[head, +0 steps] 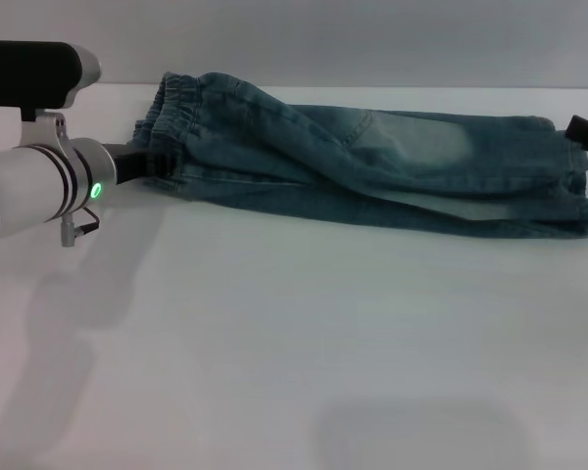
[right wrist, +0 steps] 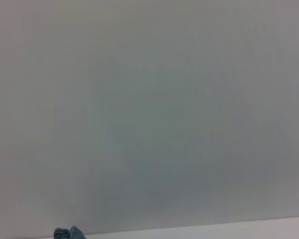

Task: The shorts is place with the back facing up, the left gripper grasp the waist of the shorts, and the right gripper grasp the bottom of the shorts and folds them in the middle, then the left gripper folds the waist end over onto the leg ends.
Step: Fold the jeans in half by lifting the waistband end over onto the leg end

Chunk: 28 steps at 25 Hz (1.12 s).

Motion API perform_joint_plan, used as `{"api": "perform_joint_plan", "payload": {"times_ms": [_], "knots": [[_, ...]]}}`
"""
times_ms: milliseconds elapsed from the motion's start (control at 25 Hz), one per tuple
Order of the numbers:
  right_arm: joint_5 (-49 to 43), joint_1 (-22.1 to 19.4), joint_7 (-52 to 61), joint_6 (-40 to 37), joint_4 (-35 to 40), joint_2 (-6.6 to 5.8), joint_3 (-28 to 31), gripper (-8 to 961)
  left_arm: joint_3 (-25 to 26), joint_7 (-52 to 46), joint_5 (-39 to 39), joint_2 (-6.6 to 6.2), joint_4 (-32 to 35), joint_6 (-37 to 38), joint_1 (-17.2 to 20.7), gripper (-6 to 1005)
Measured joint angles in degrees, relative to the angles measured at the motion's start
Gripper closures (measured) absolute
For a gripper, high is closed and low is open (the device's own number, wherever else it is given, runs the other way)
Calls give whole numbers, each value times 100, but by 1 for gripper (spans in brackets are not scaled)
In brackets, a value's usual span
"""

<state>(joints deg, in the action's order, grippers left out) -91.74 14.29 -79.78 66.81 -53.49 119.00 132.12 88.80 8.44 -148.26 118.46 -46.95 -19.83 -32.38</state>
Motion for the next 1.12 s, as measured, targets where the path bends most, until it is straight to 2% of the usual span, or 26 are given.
{"api": "perform_joint_plan", "payload": {"times_ms": [280, 520, 600, 640, 680, 720, 800, 880, 1000, 1120], "knots": [[129, -57, 33, 21, 23, -6, 7, 231, -146, -9, 72, 2, -53, 71, 69, 759], [131, -74, 43, 84, 35, -9, -3, 232, -237, -9, 132, 0, -237, -12, 159, 972], [131, -87, 43, 89, 47, -9, -15, 233, -237, -9, 132, 0, -237, -12, 159, 972], [131, -94, 43, 90, 84, -9, -34, 233, -286, -9, 154, -10, -650, -133, 380, 972], [131, -94, 43, 90, 84, -9, -34, 233, -286, -9, 154, -10, -650, -133, 380, 972], [131, -95, 43, 90, 104, -9, -40, 233, -292, -9, 156, -11, -977, -219, 552, 973], [131, -88, 43, 92, 146, -9, -45, 234, -292, -9, 156, -11, -977, -219, 552, 973], [131, -65, 43, 119, 192, -9, -50, 238, -357, -9, 136, -14, -1919, -485, 1052, 973], [131, -15, 43, 181, 254, -11, -54, 252, -362, -9, 130, -15, -2087, -533, 1126, 973], [129, 33, 42, 235, 278, -3, -109, 265, -386, -7, 112, -26, -2721, -742, 1410, 973]]}}
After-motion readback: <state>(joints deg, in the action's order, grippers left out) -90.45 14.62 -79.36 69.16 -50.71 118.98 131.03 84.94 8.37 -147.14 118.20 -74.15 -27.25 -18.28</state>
